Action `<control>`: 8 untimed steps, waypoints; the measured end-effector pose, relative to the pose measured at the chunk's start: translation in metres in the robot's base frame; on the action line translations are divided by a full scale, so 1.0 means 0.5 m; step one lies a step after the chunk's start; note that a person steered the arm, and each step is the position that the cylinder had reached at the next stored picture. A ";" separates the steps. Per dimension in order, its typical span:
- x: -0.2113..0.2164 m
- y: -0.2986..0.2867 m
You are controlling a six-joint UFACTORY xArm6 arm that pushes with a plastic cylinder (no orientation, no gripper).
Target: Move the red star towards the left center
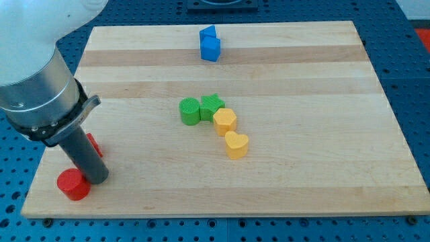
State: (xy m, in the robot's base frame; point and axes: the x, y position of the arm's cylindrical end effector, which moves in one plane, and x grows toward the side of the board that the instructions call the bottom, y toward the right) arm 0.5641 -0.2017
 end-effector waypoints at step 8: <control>-0.190 -0.152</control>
State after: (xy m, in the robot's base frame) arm 0.4692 -0.2779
